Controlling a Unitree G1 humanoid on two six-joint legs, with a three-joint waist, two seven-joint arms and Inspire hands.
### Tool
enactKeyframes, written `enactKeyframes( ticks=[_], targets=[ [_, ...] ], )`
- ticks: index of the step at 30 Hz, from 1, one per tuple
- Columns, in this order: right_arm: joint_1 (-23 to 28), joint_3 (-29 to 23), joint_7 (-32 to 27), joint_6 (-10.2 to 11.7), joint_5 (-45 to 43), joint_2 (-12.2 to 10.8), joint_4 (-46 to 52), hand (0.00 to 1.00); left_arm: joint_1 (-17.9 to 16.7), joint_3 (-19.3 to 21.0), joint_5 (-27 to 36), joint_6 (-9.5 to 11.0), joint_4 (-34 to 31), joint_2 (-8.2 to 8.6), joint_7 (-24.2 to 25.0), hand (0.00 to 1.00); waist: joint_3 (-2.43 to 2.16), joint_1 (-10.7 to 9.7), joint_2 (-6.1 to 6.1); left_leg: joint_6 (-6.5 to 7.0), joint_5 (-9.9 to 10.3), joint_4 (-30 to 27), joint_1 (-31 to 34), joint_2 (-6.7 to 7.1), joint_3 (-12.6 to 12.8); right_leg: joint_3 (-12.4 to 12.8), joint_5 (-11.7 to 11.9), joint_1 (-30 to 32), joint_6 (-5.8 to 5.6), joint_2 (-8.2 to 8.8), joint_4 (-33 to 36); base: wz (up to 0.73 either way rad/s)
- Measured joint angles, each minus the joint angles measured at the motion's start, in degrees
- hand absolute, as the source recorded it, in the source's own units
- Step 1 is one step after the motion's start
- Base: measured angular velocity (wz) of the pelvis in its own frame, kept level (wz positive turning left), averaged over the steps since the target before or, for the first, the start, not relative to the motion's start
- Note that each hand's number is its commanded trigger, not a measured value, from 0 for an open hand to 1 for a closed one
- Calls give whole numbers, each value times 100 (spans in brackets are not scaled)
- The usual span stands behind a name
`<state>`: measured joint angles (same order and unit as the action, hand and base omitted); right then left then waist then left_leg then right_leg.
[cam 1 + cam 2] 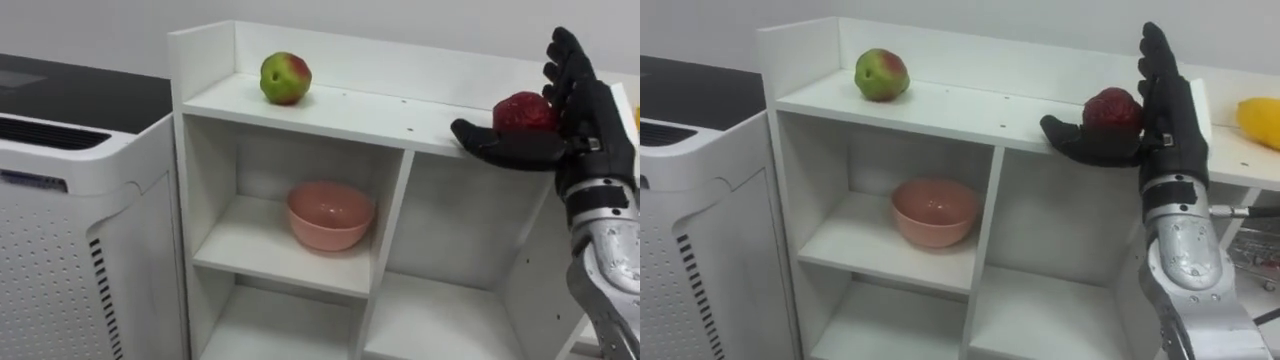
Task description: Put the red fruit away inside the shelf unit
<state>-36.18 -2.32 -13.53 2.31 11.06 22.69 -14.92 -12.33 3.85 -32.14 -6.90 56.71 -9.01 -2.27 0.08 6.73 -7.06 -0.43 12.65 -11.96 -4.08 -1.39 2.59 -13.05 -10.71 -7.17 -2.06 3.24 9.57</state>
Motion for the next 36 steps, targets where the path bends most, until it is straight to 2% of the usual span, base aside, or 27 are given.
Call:
enactKeyframes(
  ticks=[4,8,13,22,27,32,36],
  targets=[
    [-217,0,51,-44,182,66,-316,0,44,-2,-1,-18,-6,-38,97,0,5,-5,-13,-1,1,-104,109,-1,-26,-26,14,45,23,0,2,2],
    [-217,0,50,-67,228,131,-318,0,48,-2,-1,-27,-8,-122,162,0,9,-8,-7,-3,2,-159,181,-1,-85,-114,20,58,33,1,9,7],
    [-225,0,56,-75,243,222,-318,0,48,-4,-1,-27,-52,-126,182,0,7,-5,-10,-3,2,-169,243,0,-104,-130,20,85,33,1,9,2],
    [-287,0,66,-103,250,226,-322,0,75,-5,-6,-34,-92,-125,181,0,6,-8,-13,-3,2,-168,247,0,-103,-130,20,115,33,1,10,0],
    [-372,-2,265,-171,242,266,-465,0,21,-4,-9,-153,-206,-118,175,0,2,-17,-18,-4,0,-170,236,0,-102,-121,20,106,33,2,19,0],
    [-526,112,509,-273,249,463,-702,0,1,-5,-7,-276,-214,-118,142,0,-2,-17,-23,-7,-2,-167,237,0,-102,-114,20,106,33,2,19,0],
    [-547,108,563,-318,237,472,-703,0,-2,-5,-8,-300,-214,-118,119,0,-2,-39,-23,-8,-3,-158,243,0,-103,-115,20,94,33,1,18,0]
  ],
)
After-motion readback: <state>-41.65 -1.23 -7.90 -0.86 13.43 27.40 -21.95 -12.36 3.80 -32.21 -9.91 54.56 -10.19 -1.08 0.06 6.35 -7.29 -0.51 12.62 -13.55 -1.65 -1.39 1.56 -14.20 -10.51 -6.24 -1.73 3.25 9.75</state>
